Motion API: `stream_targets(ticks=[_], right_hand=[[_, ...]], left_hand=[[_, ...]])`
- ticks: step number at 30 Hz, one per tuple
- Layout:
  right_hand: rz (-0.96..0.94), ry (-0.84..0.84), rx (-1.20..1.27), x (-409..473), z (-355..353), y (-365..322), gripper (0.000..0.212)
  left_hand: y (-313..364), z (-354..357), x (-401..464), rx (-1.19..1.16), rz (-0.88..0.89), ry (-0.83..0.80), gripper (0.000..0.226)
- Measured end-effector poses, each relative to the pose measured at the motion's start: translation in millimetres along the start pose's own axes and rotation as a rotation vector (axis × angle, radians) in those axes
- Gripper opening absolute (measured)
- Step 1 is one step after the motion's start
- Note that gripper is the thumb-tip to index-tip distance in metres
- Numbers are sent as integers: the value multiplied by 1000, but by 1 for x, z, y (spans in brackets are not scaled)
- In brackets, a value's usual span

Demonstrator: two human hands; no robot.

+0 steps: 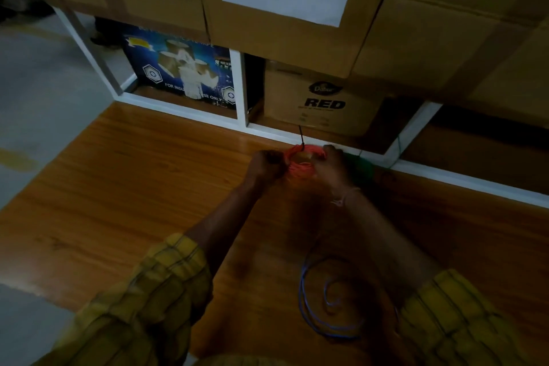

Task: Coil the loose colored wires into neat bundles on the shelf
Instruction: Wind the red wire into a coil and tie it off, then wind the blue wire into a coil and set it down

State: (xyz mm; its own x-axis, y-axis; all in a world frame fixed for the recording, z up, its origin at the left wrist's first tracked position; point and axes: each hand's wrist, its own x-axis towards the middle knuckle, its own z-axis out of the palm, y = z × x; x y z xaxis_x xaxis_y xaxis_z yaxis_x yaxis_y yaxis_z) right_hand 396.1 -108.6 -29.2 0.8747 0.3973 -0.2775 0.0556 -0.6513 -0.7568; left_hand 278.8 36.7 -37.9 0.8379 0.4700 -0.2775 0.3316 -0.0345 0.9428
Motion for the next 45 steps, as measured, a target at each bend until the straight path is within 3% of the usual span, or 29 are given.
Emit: stream_targets(ticks=[3, 8, 13, 15, 20, 29, 33, 37, 42, 45], right_hand=[[45, -1, -23, -13, 3, -15, 23], [92, -60, 12, -22, 4, -15, 35], [5, 6, 58, -41, -18, -8, 56], [-44, 52, 116, -57, -34, -4, 50], [-102, 113, 292, -88, -79, 25, 36], [-50, -31, 445, -121, -115, 81, 23], [-70, -108, 354, -127, -118, 110, 18], [-183, -247, 37, -133, -112, 141, 16], [-259, -396, -170, -146, -99, 174, 8], [-262, -439, -218, -153, -94, 186, 24]], left_hand=[[-19, 3, 15, 105, 147, -41, 17], [-42, 4, 15, 87, 240, -98, 43], [-33, 1, -20, 123, 226, -89, 16], [-35, 8, -33, 123, 202, -83, 9], [-45, 38, -64, 180, 173, -149, 16], [-61, 83, -108, 317, 213, -143, 11], [-66, 92, -125, 330, 197, -86, 11], [-71, 101, -142, 411, 179, -27, 16], [-73, 119, -164, 547, 171, -102, 22], [-72, 137, -175, 756, 95, -137, 37]])
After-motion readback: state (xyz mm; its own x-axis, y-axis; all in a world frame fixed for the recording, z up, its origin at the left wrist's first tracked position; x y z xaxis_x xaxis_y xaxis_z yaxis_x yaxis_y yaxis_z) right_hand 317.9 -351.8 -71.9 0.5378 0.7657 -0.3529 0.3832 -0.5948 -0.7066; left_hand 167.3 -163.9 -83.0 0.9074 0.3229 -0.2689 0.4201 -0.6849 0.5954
